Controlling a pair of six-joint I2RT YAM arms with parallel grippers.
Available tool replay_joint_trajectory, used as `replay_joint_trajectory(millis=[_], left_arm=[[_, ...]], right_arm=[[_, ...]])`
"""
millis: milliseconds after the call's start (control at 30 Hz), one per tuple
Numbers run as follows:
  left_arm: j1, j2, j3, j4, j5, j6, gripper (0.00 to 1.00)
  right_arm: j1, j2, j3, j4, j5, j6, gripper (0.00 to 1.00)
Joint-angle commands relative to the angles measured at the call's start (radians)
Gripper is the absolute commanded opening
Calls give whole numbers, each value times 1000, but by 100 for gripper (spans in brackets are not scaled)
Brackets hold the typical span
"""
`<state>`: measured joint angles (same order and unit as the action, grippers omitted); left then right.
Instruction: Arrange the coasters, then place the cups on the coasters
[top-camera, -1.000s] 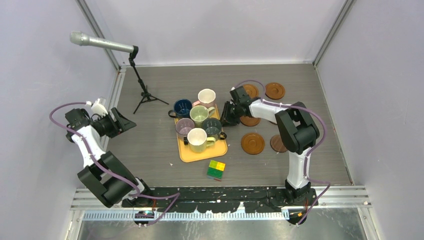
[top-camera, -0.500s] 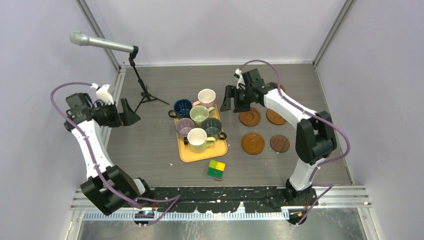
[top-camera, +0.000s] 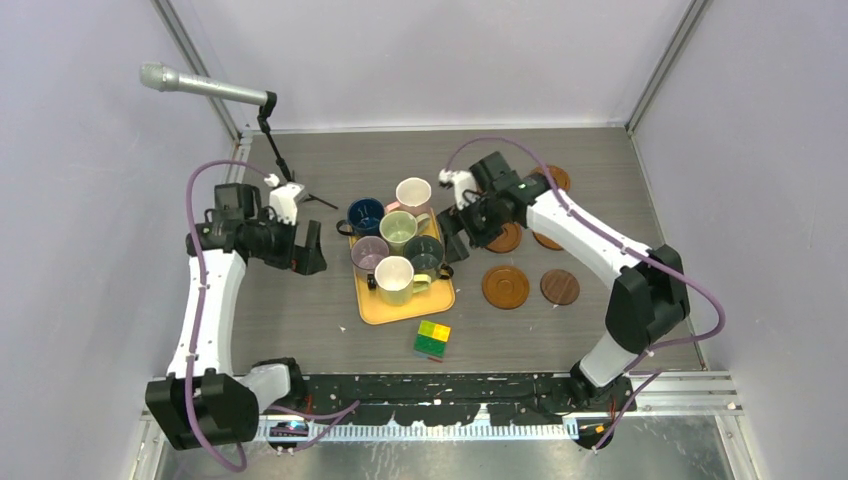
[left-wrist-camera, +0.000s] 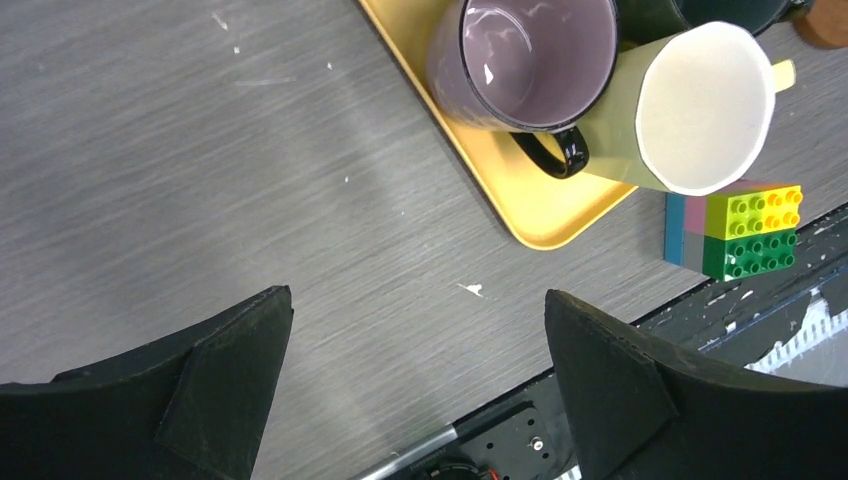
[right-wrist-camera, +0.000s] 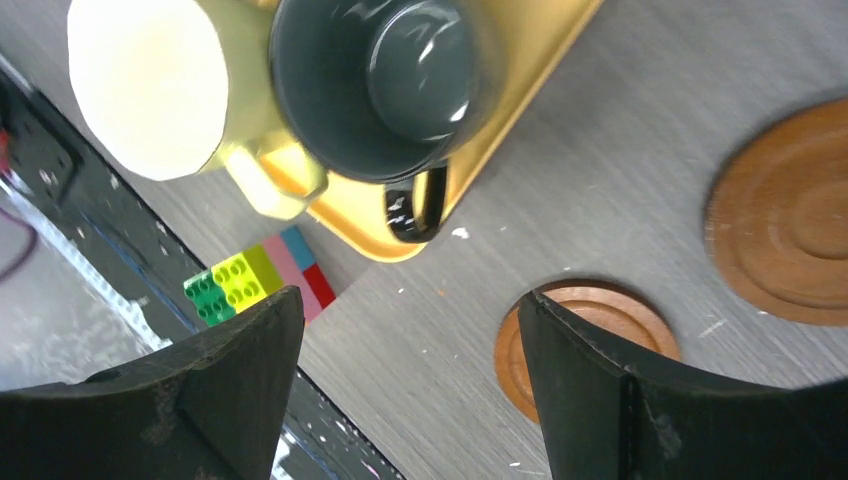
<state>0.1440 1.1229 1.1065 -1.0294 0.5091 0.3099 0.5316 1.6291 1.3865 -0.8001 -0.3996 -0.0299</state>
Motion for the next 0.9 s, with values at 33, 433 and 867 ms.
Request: replay_joint_trajectory(millis=[33,433,867], left_arm=[[-39,-54,-53,90,-146,-148,100],[-39,-143,-103,178,-154,-193,100],[-39,-169,-131,201,-201,-198,100]], right_arm=[[116,4,-5,-22,139,-82,83],[212,125,-45,133,299,-52,72],[222,154,-141,324,275,-60,44]])
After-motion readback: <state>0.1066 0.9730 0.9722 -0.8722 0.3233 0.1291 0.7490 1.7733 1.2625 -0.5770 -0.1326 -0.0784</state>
